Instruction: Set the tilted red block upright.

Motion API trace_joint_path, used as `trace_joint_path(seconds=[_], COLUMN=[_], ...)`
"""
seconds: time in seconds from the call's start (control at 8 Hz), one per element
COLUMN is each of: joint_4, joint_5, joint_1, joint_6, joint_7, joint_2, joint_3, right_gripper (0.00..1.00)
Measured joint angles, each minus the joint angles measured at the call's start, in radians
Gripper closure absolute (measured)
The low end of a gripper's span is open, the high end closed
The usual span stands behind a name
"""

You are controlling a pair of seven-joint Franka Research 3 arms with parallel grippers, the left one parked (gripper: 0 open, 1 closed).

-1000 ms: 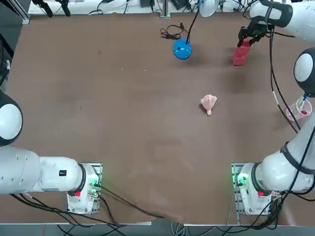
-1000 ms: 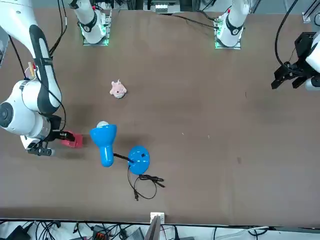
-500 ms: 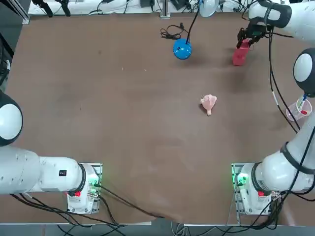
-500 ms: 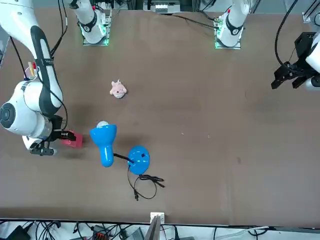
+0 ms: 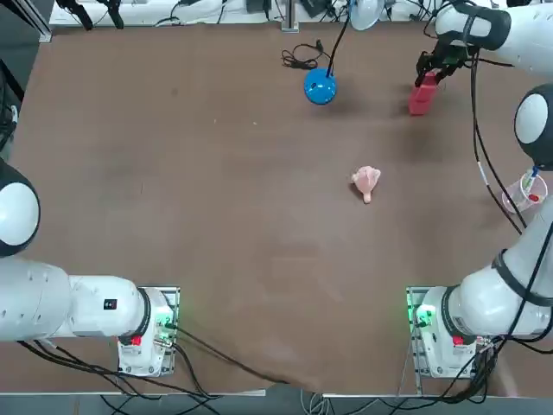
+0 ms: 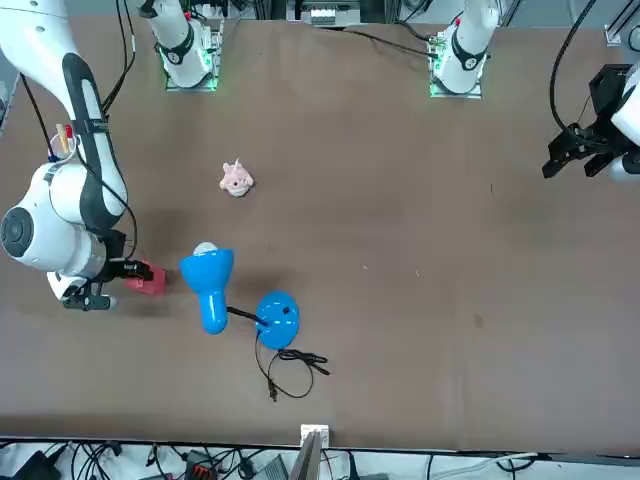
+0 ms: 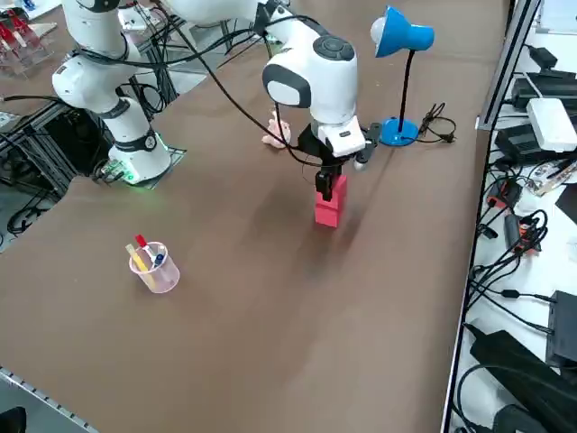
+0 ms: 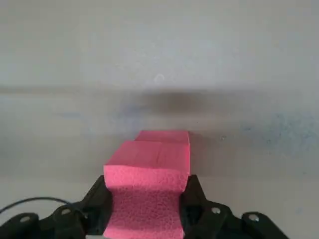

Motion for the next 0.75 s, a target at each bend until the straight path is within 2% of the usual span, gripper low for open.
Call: trace_joint_path(seconds=[0.75], joint_4=[-0.001], joint_5=[-0.007], joint_1=[0.0], joint_6=[0.001], joint_7=[-0.009], joint_2=[0.004], joint_3=[0.0], right_gripper=[0.3])
